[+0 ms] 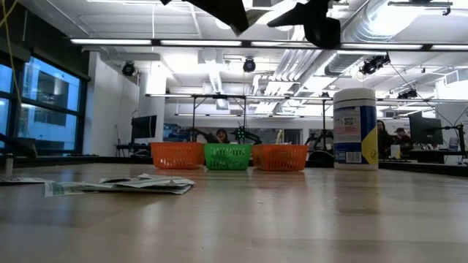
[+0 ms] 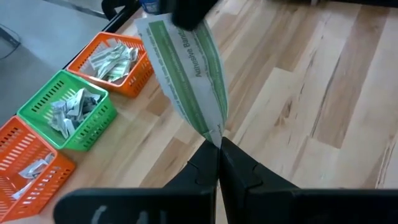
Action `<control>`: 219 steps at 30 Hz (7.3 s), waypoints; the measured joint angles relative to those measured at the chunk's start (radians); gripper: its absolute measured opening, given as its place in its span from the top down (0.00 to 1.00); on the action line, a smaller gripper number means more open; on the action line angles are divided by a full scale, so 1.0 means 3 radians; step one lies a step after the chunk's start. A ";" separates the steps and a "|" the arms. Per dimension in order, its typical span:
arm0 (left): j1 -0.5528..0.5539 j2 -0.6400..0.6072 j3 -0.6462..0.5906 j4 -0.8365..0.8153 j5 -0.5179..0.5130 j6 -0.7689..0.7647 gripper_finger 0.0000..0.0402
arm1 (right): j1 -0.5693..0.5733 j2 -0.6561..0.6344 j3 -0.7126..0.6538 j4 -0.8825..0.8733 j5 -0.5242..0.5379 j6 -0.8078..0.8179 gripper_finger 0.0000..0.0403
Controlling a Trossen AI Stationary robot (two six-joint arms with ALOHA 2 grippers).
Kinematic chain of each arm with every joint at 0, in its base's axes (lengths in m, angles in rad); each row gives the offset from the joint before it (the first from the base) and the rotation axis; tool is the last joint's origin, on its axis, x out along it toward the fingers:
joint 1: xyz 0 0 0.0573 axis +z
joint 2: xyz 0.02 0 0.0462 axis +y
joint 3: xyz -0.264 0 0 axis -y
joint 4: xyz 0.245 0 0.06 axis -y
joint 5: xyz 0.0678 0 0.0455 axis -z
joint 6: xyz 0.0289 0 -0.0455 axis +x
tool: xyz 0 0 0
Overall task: Pick & Place First Aid Supplies
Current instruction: Put the bandage pack into the right orange bin, then put the towelette pack into the green bin
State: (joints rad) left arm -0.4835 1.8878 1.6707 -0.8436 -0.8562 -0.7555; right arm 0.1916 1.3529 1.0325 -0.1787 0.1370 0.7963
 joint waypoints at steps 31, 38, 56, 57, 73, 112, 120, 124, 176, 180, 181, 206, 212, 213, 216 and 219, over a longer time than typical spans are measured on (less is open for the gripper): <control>0.0000 0.0000 0.0000 0.0015 0.0047 0.0093 0.97 | 0.0026 0.0070 0.0000 0.0121 -0.0200 -0.0389 1.00; -0.0001 0.0000 0.0000 0.0013 0.0105 0.0237 0.76 | 0.0025 0.0067 0.0000 0.0125 -0.0220 -0.0409 1.00; -0.0003 -0.0167 -0.0007 -0.1602 -0.0153 -0.1127 0.38 | -0.0280 0.0066 0.0000 -0.0483 -0.0118 -0.0469 1.00; -0.0003 -0.0206 -0.0030 -0.1682 -0.0171 -0.1176 0.38 | -0.0322 0.0066 0.0001 -0.0496 -0.0135 -0.0491 1.00; 0.0000 -0.1515 -0.1675 -0.1098 -0.0319 -0.1621 0.38 | -0.1362 0.0066 0.0001 -0.0439 -0.0483 -0.0822 1.00; 0.1846 -0.3974 -0.3339 0.0750 0.1034 0.0967 0.38 | -0.2531 0.1177 0.0001 -0.0162 -0.0377 -0.0892 1.00; 0.2196 -0.3973 -0.3339 0.0794 0.1328 0.1178 0.38 | -0.2614 0.1177 0.0001 -0.0354 -0.0459 -0.0806 1.00; 0.2347 -0.3973 -0.3339 0.0927 0.1535 0.1273 0.38 | -0.2653 0.1177 0.0001 -0.0372 -0.0737 -0.0739 0.99; 0.1908 -0.3856 -0.3337 0.0281 0.2860 0.0396 0.44 | -0.1808 -0.0198 0.0001 -0.0922 -0.0489 -0.1178 0.58; 0.1536 -0.3856 -0.3337 0.0275 0.2656 0.0071 0.49 | -0.1703 -0.0198 0.0001 -0.0925 -0.0485 -0.1176 0.58; 0.1447 -0.3854 -0.3338 0.0265 0.2591 -0.0014 0.50 | -0.1678 -0.0198 0.0001 -0.0931 -0.0483 -0.1176 0.58; -0.0088 -0.2414 -0.3335 0.0380 0.2561 -0.1748 0.33 | -0.0930 -0.0198 0.0001 -0.1132 -0.0307 -0.1086 0.58; -0.0114 -0.2100 -0.3335 0.0392 0.2560 -0.1865 0.35 | -0.0835 -0.0198 0.0001 -0.1273 -0.0303 -0.1085 0.58; -0.0113 -0.2062 -0.3335 0.0406 0.2563 -0.1890 0.35 | -0.0819 -0.0198 0.0001 -0.1294 -0.0304 -0.1084 0.58; -0.0113 -0.1982 -0.3335 0.0476 0.2575 -0.1965 0.35 | -0.0779 -0.0198 0.0001 -0.1366 -0.0302 -0.1038 0.58; -0.0113 -0.1906 -0.3334 0.0484 0.2624 -0.2090 0.35 | -0.0739 -0.0198 0.0001 -0.1441 -0.0265 -0.1010 0.58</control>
State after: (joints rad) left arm -0.5175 1.3159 0.6704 -0.6983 -0.0689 -1.3824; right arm -0.0301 1.2934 1.0328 -0.6109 0.0574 0.4933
